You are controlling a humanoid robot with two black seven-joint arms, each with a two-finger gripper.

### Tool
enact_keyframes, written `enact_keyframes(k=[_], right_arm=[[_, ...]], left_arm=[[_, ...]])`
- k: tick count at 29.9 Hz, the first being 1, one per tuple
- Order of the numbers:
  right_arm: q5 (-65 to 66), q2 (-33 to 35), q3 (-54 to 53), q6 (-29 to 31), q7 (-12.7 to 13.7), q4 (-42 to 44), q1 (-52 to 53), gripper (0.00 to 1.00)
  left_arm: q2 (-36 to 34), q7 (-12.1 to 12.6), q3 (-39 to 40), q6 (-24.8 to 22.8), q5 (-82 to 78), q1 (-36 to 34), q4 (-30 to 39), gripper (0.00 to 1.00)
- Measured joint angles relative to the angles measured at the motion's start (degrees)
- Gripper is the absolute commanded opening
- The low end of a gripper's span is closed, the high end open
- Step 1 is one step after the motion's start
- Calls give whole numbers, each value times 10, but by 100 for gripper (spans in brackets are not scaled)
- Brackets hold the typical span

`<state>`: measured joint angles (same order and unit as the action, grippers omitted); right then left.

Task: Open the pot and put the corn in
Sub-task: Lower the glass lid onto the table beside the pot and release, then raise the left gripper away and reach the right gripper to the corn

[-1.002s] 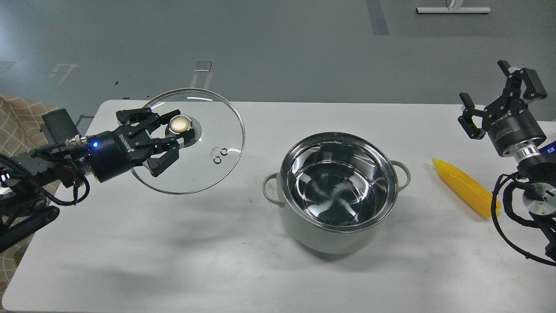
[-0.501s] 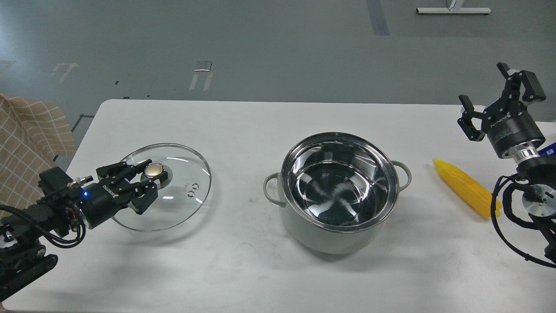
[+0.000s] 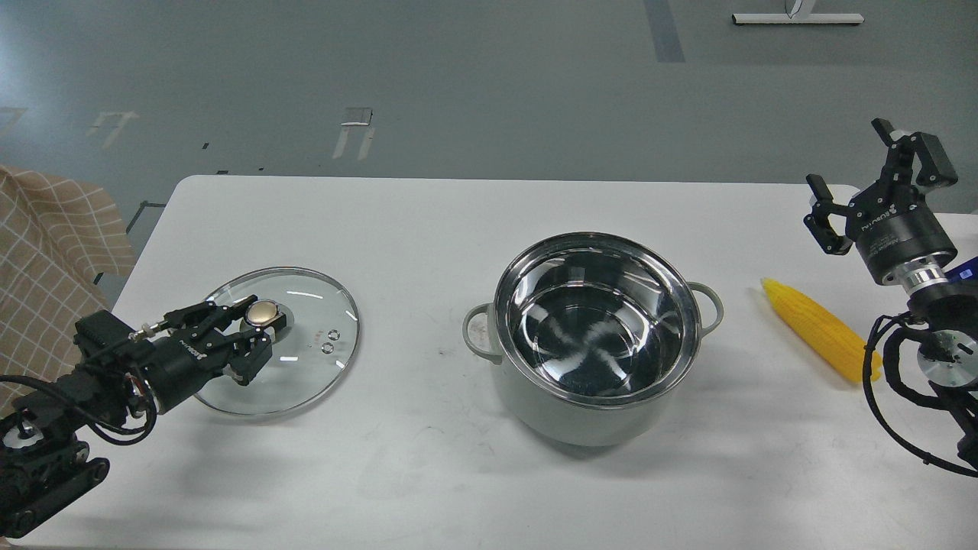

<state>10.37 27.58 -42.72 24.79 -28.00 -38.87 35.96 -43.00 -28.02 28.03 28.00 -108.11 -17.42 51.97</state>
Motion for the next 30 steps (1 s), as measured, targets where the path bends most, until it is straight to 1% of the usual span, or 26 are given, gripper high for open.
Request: enact_keyframes(k=[1,2,4,6,7,9,13,18,21,24,26,30], right_arm=[[0,0,0,0,0,0,0,100],[0,0,0,0,0,0,0,100],[0,0,0,0,0,0,0,100],[0,0,0,1,0,0,0,100],[0,0,0,1,0,0,0,100],[0,2,0,1,0,0,-1,100],[0,3,0,1,0,-1,-1,100],[0,6,0,1,0,-1,-1,100],[13,20,1,1,0,-1,3,100],[66,44,4,1,0,-1,5,100],[138,63,5,1,0,-1,13,100],[259,80,8,1,0,-3,39,100]], left_arm=[[1,0,0,0,3,0,-3,48],[4,0,-1,0,4,0,-7,49],[9,0,-1,0,6,0,-14,57],[13,0,-1,0,6,0,-17,73],[14,0,-1,0,6,0,-17,73],[15,0,-1,0,6,-2,-18,82],[14,0,0,0,8,-7,-17,84],[-6,0,4,0,50,-14,0,86],[-35,0,7,0,111,-40,36,86],[-58,0,8,-4,183,-69,76,86],[-75,0,9,-34,260,-102,105,86],[-82,0,9,-128,407,-176,131,87]])
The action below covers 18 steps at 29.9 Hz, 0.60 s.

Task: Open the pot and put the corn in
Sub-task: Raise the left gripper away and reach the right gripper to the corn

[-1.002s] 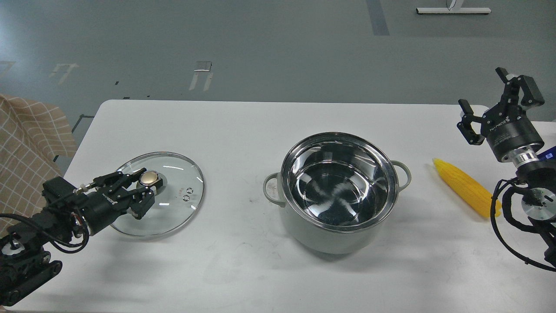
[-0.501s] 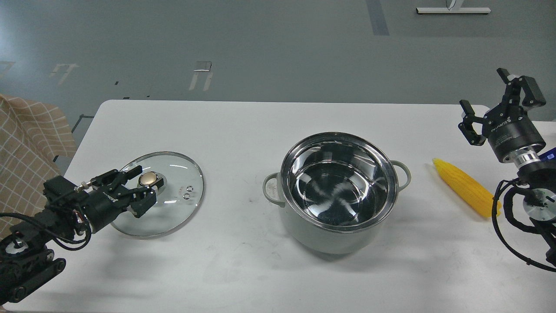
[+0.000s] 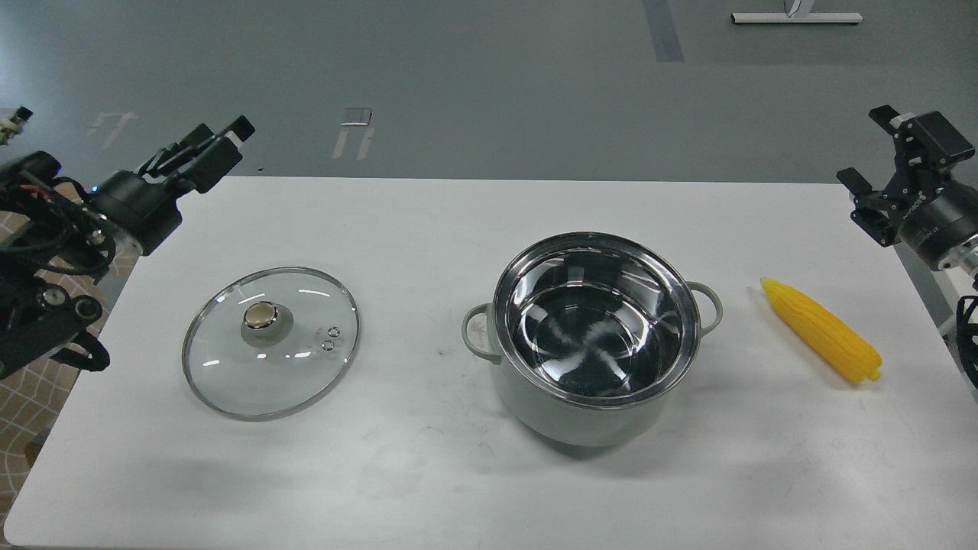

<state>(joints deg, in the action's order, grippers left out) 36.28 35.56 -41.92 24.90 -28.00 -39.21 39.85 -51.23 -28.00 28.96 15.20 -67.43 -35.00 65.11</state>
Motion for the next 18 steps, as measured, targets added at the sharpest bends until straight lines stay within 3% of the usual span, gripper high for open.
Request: enact_keyframes(k=[4,10,14,18], right_arm=[[119,44,4,0,0,-4,23,100],[309,99,39,-1,0,-41,40,100],[434,130,67,-2,0,-67,41,100],[585,139,113,-13,0,-80,41,100]], left_arm=[[10,0,1,-103,121,-64,3,87],[39,0,22,-208,255,-108,3,90],[61,0,48,-273,331,-113,3,92],[78,0,56,-303,356,-113,5,93]])
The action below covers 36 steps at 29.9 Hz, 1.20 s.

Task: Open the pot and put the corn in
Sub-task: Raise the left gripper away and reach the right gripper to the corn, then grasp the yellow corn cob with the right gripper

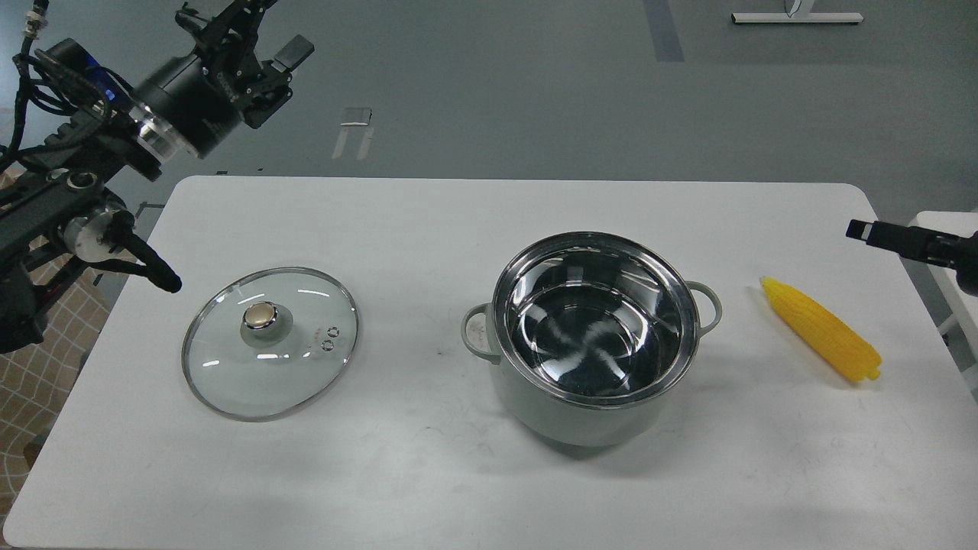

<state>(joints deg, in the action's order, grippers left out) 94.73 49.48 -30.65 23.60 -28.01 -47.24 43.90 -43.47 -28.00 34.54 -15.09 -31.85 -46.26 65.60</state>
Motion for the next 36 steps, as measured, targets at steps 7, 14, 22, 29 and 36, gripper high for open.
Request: enact_keyframes(k=[7,14,22,29,36], right_arm=[[145,-13,80,-62,0,12,-1,100],[188,-47,100,-74,0,25,-3,100],[229,-86,113,-93,0,60,-8,86],[231,-102,115,-106,0,71,-11,43],[231,-107,134,-109,0,71,-8,20]], left_arm=[[7,0,1,-5,2,5,14,94],[11,0,2,-5,2,7,24,95],[16,0,3,-5,3,7,25,95],[16,0,3,-6,3,8,28,95],[14,0,3,-6,3,8,39,95]])
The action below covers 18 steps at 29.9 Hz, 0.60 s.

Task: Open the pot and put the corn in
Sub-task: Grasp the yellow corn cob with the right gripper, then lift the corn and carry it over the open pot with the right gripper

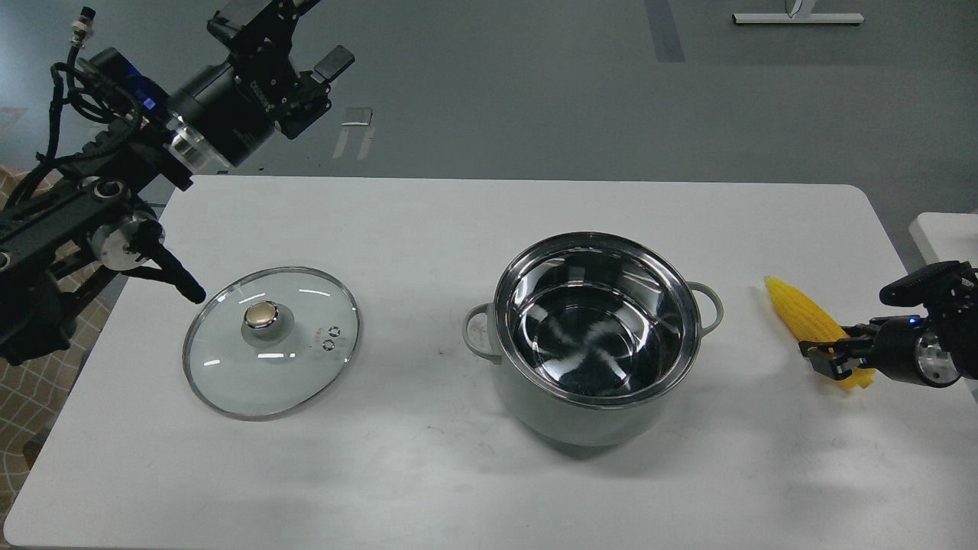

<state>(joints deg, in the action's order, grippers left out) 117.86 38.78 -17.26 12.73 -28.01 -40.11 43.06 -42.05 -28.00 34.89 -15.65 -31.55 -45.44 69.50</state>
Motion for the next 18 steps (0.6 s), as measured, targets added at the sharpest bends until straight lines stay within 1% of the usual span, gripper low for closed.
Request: enact_keyframes(k=[5,11,14,18], right_arm=[[-3,5,0,-10,0,-21,8,19],[-8,59,-3,-18,0,-122,75,20],[-8,86,-3,-4,0,-180,126,20],[-9,105,-1,44,0,-257,191,20]], left_arm=[[0,0,0,0,-1,1,0,95],[0,0,0,0,-1,0,1,95],[0,0,0,0,-1,0,1,95],[0,0,1,0,-1,0,2,95]])
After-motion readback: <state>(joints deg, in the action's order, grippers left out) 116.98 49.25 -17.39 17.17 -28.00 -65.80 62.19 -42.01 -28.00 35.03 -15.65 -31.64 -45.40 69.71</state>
